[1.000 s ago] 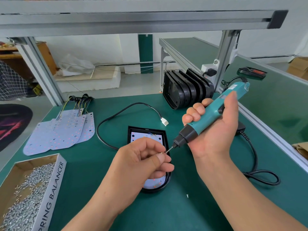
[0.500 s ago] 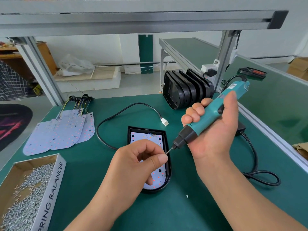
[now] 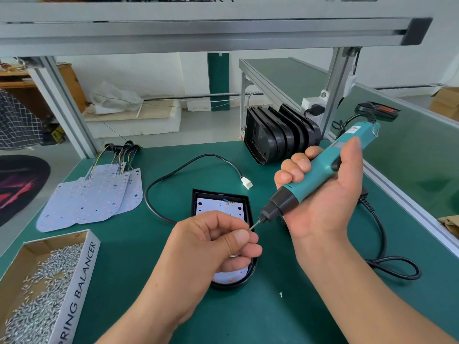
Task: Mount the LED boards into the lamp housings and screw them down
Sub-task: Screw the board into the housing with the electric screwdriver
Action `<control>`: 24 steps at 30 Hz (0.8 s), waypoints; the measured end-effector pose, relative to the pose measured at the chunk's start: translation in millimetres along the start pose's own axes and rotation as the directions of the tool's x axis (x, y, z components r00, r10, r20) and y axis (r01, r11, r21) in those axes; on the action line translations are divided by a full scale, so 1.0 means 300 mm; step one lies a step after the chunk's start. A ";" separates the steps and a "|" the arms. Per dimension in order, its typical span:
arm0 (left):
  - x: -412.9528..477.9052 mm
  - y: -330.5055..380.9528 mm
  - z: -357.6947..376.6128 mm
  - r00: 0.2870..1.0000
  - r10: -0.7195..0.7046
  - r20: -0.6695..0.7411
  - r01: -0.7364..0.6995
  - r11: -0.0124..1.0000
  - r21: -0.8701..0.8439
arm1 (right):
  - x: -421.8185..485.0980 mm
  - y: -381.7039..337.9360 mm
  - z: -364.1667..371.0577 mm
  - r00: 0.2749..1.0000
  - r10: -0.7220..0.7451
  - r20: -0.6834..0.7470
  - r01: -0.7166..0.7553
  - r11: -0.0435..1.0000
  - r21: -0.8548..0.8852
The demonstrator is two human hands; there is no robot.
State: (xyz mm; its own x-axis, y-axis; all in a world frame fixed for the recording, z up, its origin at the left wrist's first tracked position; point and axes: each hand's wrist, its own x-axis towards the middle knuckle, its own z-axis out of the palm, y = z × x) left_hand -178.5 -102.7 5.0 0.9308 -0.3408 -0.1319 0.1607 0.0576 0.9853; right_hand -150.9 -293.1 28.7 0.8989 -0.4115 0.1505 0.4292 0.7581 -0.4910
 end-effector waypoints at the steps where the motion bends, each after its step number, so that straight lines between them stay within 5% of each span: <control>1: 0.000 -0.003 0.004 1.000 -0.002 -0.007 0.002 1.000 -0.001 | -0.001 -0.001 0.000 1.000 0.000 0.004 0.000 1.000 0.002; 24: 0.001 -0.014 0.013 0.995 0.103 0.013 -0.103 0.995 0.001 | 0.001 -0.012 0.003 1.000 -0.001 -0.006 0.001 1.000 0.009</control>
State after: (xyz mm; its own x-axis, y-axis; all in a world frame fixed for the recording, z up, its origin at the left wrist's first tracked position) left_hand -180.1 -106.7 1.3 0.9380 -0.3454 -0.0287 0.0641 0.0915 0.9937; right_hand -152.2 -295.5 31.3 0.8980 -0.4152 0.1459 0.4309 0.7623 -0.4829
